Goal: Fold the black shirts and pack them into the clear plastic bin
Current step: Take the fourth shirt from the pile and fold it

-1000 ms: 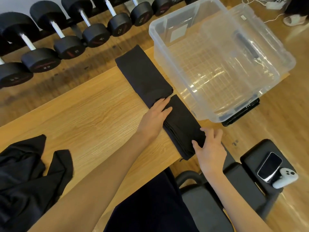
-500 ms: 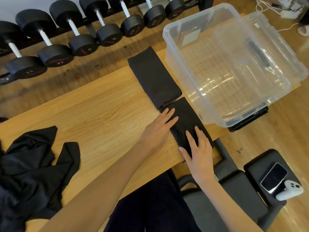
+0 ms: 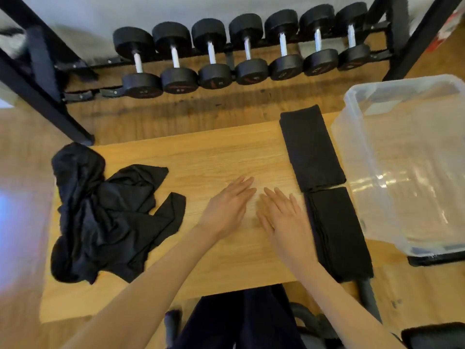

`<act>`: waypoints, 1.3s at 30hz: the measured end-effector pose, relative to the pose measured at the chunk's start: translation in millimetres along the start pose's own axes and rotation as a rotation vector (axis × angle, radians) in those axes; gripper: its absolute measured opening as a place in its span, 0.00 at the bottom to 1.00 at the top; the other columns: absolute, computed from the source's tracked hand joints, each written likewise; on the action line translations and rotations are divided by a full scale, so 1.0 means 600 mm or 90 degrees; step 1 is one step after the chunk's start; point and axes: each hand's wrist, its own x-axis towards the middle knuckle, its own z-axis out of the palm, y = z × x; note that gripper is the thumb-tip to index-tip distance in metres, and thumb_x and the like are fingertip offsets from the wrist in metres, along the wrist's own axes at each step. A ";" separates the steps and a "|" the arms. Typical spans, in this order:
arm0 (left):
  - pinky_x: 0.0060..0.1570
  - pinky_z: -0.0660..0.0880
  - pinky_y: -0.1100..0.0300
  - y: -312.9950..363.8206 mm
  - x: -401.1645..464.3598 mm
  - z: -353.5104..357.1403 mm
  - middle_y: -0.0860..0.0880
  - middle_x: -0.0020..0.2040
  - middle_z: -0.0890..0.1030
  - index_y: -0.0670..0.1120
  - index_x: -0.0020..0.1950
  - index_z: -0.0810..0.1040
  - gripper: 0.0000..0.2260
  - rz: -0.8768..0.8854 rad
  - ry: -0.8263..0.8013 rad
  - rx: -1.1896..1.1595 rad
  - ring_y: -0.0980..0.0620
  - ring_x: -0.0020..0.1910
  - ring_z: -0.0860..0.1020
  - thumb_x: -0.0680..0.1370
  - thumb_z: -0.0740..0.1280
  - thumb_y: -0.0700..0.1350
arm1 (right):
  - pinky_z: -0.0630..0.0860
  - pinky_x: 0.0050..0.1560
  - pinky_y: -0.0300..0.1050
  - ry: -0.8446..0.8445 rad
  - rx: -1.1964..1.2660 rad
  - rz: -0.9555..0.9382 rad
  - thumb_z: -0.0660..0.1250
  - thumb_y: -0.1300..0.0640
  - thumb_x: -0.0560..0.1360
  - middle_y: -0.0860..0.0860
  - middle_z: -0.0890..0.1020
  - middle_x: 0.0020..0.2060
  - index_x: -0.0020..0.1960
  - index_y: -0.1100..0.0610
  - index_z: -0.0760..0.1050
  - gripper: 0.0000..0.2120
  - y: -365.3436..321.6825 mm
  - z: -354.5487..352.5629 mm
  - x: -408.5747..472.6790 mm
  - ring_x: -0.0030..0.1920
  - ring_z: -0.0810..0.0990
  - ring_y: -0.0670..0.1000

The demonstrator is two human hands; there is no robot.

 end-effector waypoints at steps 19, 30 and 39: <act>0.73 0.62 0.57 -0.172 -0.233 -0.122 0.52 0.78 0.60 0.46 0.75 0.67 0.19 -0.433 0.261 -0.038 0.55 0.78 0.54 0.83 0.59 0.42 | 0.40 0.75 0.44 -0.146 0.002 -0.377 0.57 0.49 0.82 0.48 0.66 0.74 0.74 0.54 0.65 0.22 -0.276 0.057 0.153 0.77 0.57 0.48; 0.69 0.67 0.57 -0.221 -0.352 -0.100 0.53 0.79 0.58 0.46 0.76 0.64 0.22 -0.651 0.357 -0.156 0.55 0.77 0.57 0.82 0.60 0.42 | 0.62 0.69 0.49 -0.175 -0.036 -0.485 0.62 0.51 0.80 0.51 0.79 0.59 0.67 0.56 0.74 0.18 -0.391 0.123 0.171 0.63 0.74 0.54; 0.70 0.63 0.57 -0.202 -0.366 -0.090 0.51 0.78 0.60 0.47 0.77 0.62 0.24 -0.726 0.394 -0.246 0.50 0.75 0.63 0.82 0.61 0.44 | 0.65 0.56 0.44 -0.222 0.089 -0.371 0.67 0.52 0.78 0.48 0.79 0.46 0.53 0.54 0.80 0.08 -0.421 0.135 0.168 0.51 0.74 0.49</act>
